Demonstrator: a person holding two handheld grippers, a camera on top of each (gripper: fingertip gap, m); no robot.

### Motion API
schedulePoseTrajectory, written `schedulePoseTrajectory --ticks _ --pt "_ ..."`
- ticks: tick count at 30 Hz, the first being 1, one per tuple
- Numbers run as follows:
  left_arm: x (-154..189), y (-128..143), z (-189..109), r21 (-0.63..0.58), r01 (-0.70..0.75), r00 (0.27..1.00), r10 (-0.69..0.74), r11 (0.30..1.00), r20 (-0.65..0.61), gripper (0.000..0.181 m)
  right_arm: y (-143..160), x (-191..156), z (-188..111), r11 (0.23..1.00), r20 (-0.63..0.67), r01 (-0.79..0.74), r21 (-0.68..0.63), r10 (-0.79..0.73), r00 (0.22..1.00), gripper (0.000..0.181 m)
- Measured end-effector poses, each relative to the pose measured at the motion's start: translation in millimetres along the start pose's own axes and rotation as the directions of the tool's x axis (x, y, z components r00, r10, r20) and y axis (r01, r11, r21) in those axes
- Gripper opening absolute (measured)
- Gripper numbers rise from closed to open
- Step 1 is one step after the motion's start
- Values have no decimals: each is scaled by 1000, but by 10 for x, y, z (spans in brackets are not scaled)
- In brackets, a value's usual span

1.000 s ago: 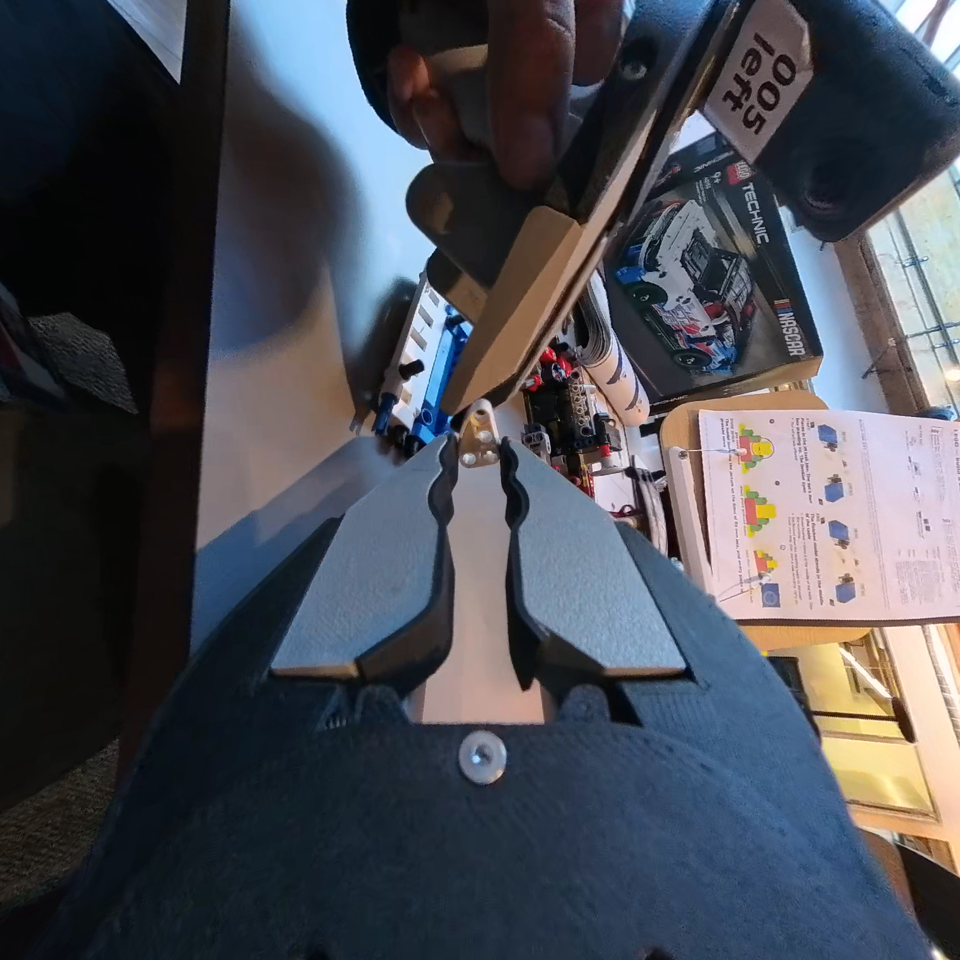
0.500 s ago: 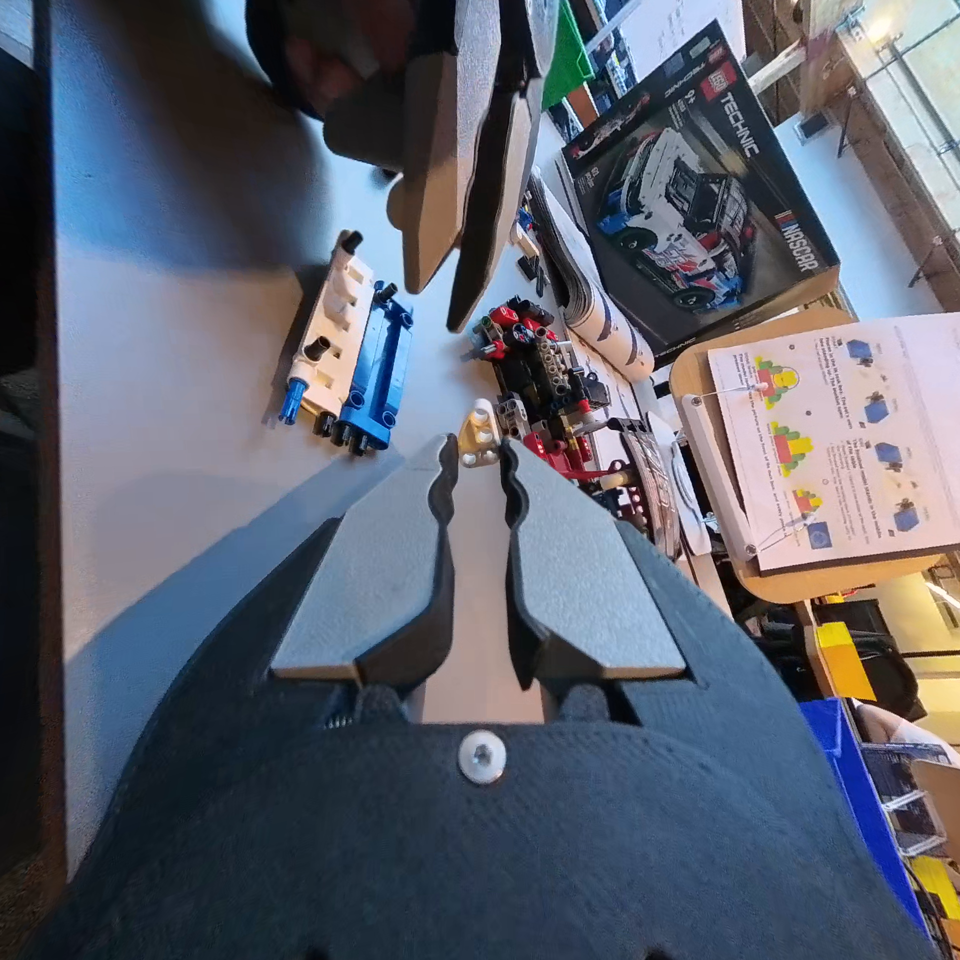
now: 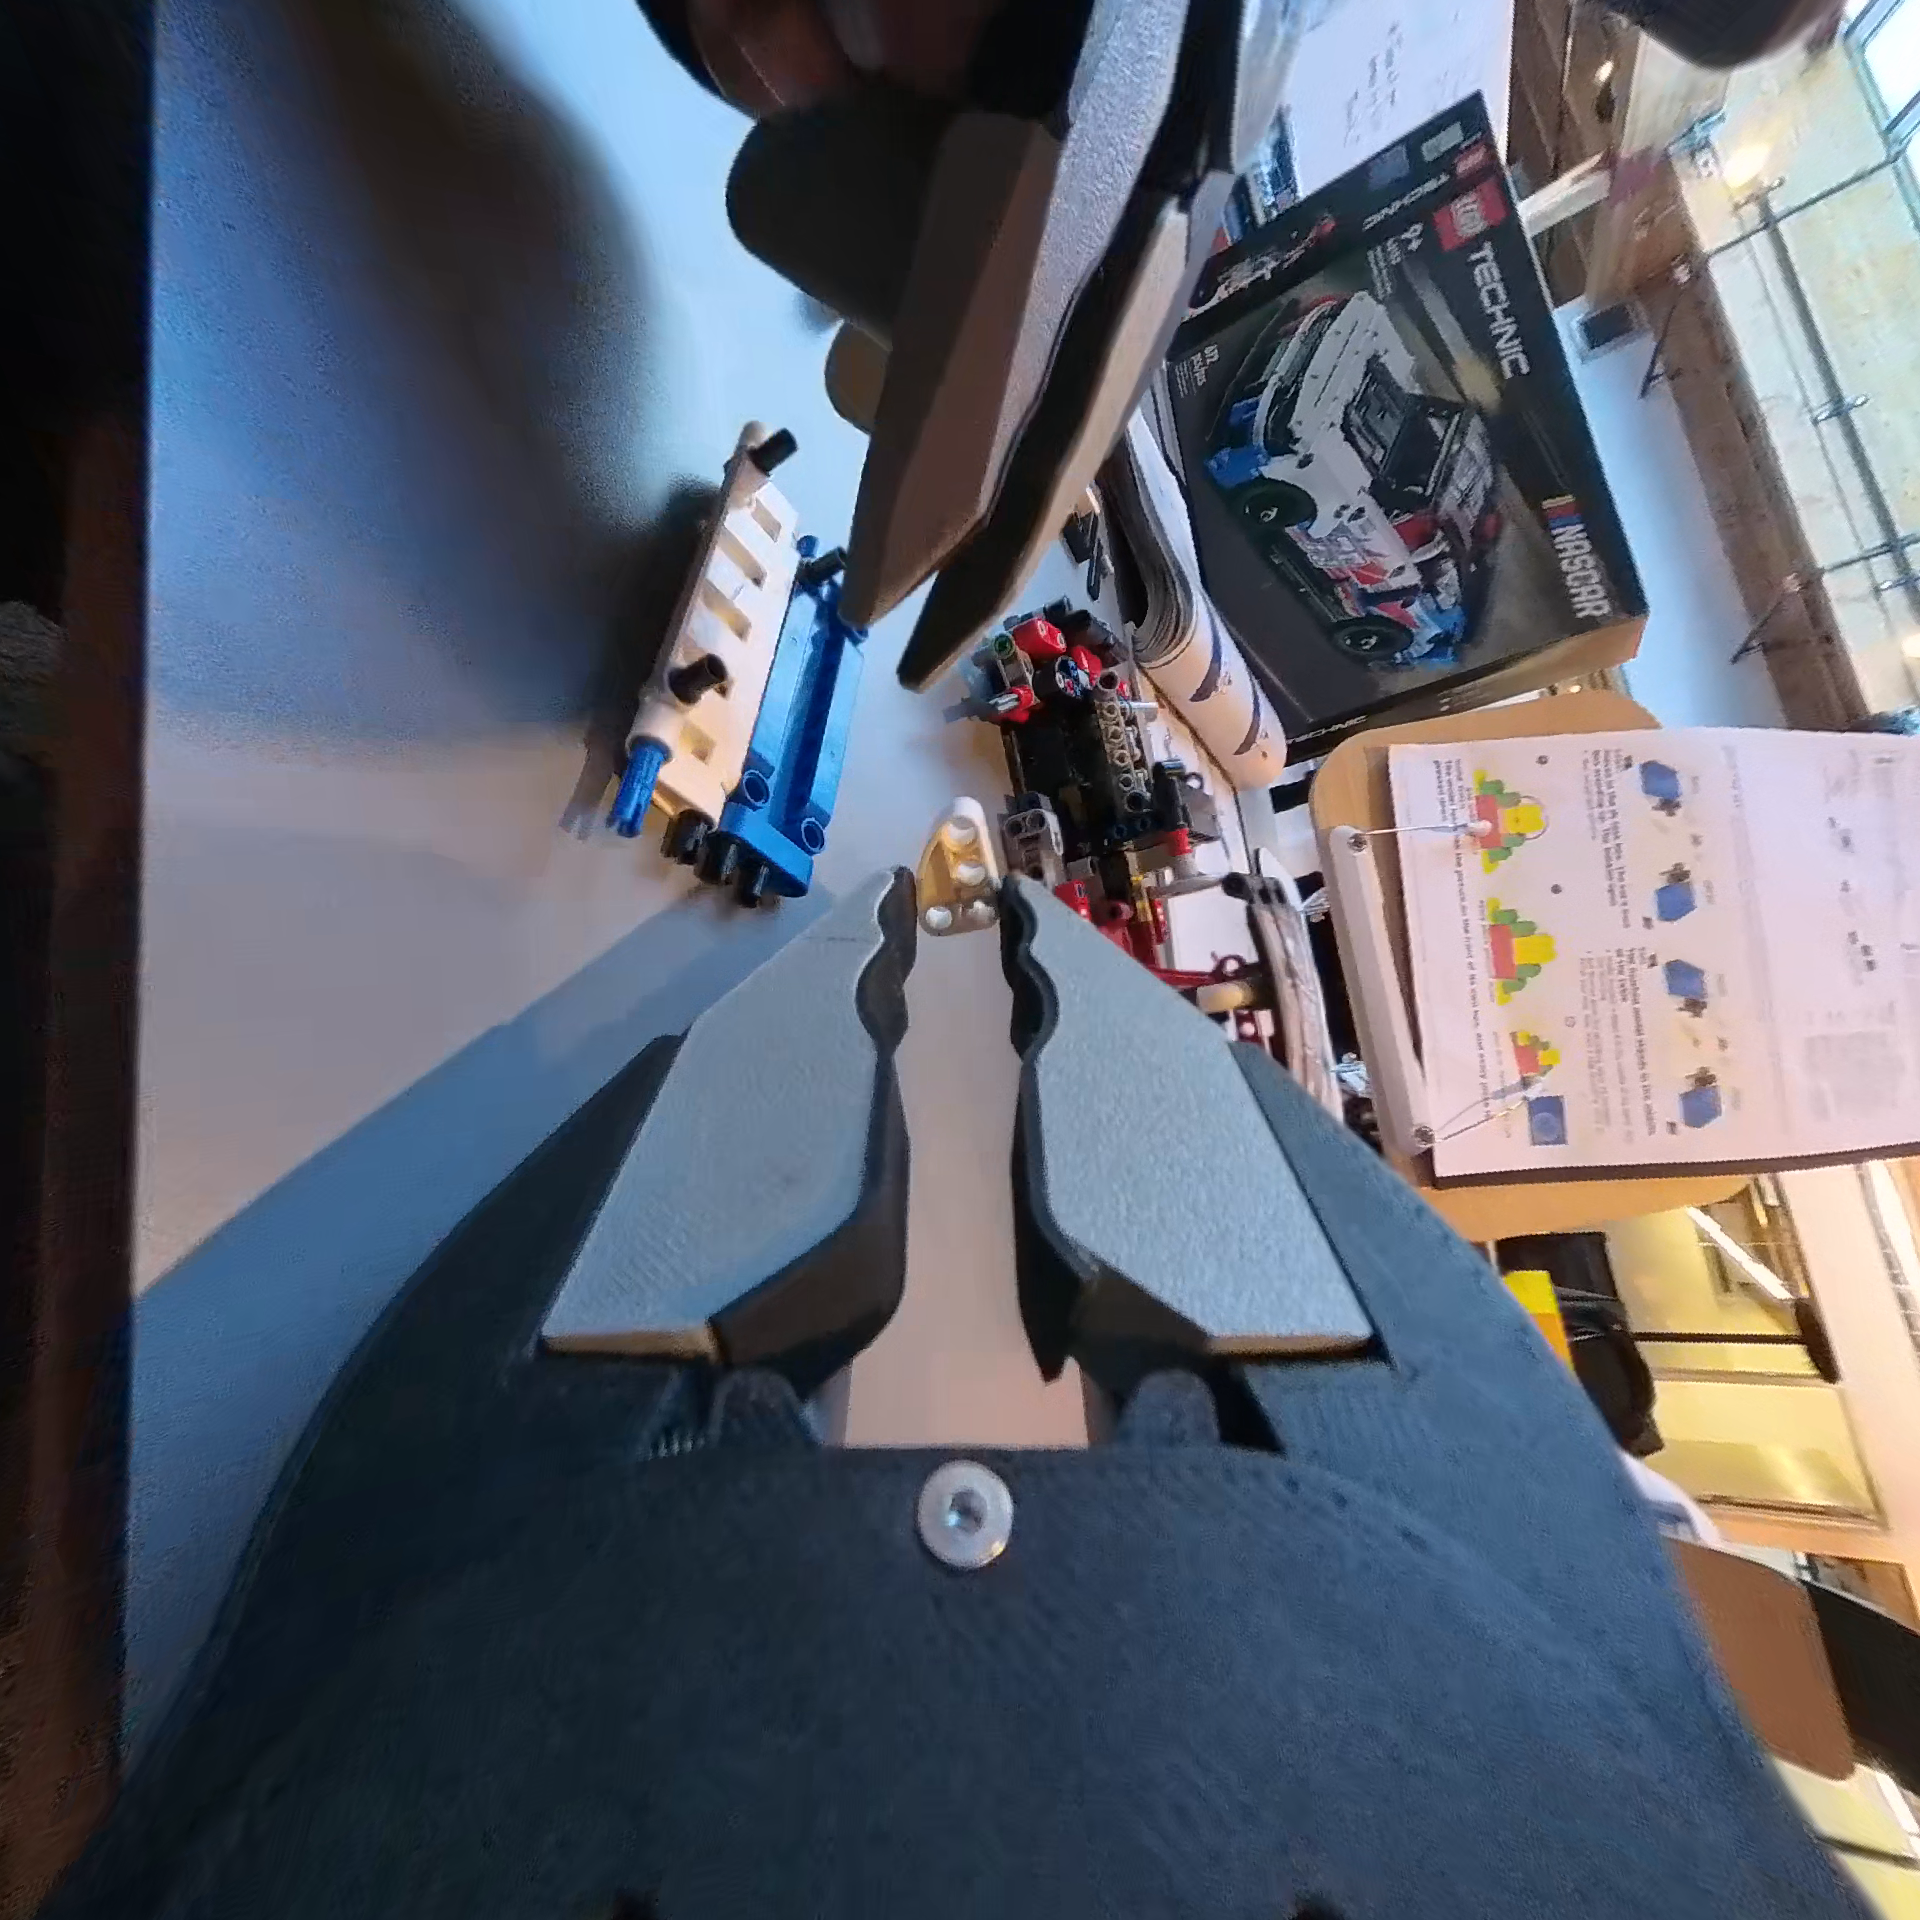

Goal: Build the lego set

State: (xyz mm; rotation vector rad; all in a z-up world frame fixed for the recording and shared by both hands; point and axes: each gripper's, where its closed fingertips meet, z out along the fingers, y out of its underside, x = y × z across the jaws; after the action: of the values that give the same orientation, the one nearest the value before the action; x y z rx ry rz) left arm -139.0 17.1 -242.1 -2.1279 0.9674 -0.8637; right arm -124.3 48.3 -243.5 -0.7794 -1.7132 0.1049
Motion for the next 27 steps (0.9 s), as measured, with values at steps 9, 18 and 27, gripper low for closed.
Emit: schedulePoseTrajectory --ticks 9,18,27 --pt "186 -149 165 3 40 999 -40 999 1 20 -64 16 -76 994 -53 110 0 -110 993 13" --pt "131 -230 240 15 104 994 -104 995 39 16 -169 12 -112 990 -68 135 36 -133 989 13" --pt "59 -155 298 18 150 987 -151 988 57 7 -88 -57 -82 995 -25 90 37 -89 996 13"
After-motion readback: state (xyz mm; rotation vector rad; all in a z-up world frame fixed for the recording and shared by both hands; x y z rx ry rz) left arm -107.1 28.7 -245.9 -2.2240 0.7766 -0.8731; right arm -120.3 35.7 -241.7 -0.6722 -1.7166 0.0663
